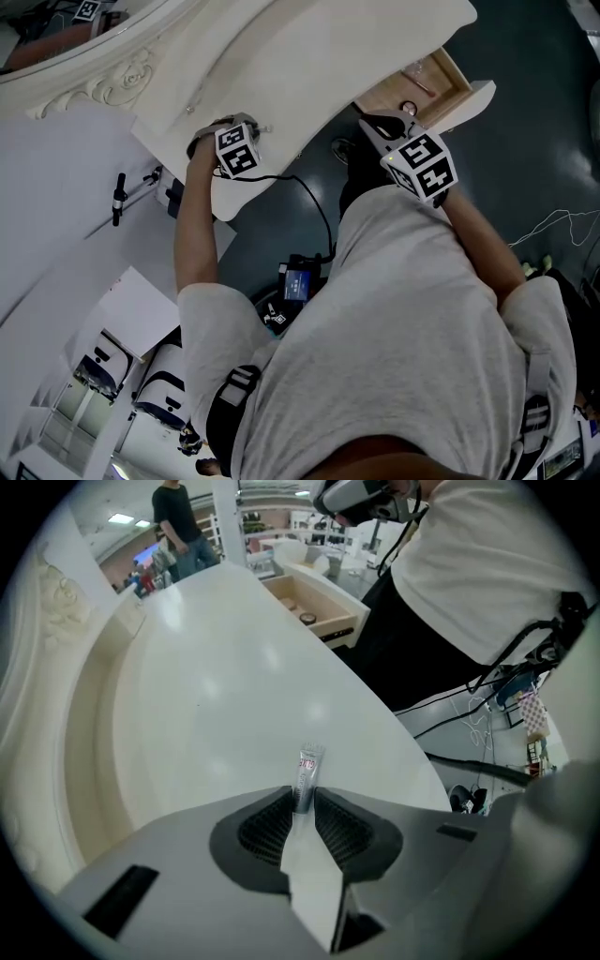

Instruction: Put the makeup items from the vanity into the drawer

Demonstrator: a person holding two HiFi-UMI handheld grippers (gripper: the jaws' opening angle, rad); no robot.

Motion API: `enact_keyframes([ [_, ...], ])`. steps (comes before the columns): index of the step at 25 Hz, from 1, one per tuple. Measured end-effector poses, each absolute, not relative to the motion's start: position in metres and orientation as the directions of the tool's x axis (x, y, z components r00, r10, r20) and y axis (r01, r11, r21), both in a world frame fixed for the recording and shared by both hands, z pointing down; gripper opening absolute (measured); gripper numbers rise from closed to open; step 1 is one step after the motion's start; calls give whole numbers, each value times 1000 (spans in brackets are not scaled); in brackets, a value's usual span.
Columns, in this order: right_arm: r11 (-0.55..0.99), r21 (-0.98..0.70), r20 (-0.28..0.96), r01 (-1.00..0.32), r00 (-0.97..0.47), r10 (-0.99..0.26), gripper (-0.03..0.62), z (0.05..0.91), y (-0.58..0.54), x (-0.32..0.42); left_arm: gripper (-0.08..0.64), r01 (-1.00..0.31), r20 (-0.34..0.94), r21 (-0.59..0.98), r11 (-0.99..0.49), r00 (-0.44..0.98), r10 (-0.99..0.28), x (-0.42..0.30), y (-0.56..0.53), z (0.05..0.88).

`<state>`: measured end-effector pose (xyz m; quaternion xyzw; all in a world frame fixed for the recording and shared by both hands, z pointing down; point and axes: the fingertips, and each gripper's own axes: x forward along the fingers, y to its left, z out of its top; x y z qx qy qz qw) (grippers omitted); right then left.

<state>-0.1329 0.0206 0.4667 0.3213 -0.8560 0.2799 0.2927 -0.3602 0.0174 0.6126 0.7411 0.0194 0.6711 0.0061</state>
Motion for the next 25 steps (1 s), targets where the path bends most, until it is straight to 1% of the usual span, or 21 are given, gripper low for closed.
enact_keyframes([
  [4,636,-291,678,-715,-623,-390,15,466,17,-133,61,21,992,-20,-1000,128,-18,-361,18,613],
  [11,650,-286,676,-704,-629,-384,15,463,19,-140,58,-87,980,-121,-989,146,-133,-362,18,611],
  [16,662,-281,677,-695,-632,-376,15,461,15,-146,58,-185,966,-137,-973,193,-173,-355,21,605],
  [25,663,-274,672,-696,-632,-386,15,462,19,-148,58,-393,908,-200,-898,271,-320,-332,13,579],
])
